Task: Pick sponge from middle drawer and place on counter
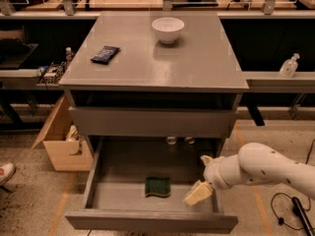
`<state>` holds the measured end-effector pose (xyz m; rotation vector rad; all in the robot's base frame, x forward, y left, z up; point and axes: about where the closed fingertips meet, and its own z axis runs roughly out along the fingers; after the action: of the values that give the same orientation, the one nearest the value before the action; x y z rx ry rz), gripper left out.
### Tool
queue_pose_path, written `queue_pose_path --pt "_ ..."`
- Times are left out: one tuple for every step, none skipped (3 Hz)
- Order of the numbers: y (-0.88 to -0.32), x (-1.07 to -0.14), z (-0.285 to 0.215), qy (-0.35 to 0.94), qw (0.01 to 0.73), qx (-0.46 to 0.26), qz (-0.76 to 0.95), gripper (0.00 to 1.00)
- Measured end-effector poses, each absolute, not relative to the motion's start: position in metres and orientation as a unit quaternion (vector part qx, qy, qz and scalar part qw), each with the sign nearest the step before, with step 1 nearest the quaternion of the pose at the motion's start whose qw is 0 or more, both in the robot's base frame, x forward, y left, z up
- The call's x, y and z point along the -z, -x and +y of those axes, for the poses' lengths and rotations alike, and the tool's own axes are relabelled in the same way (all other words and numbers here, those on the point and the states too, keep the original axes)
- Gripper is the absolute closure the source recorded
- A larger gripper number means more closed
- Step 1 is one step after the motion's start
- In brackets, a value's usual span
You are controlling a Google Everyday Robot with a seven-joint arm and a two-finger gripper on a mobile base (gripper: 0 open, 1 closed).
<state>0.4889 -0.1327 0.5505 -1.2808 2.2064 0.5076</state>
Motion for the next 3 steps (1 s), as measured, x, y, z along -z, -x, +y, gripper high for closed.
queue_pose_path --pt "-0.503 -0.529 -0.114 0.471 0.276 -0.204 0.813 0.0" --pt "-0.519 -0.509 -0.096 0.473 0.282 -0.205 0.809 0.0" --pt "-0.532 -0.489 -0.079 0.481 0.282 -0.203 0.805 0.0"
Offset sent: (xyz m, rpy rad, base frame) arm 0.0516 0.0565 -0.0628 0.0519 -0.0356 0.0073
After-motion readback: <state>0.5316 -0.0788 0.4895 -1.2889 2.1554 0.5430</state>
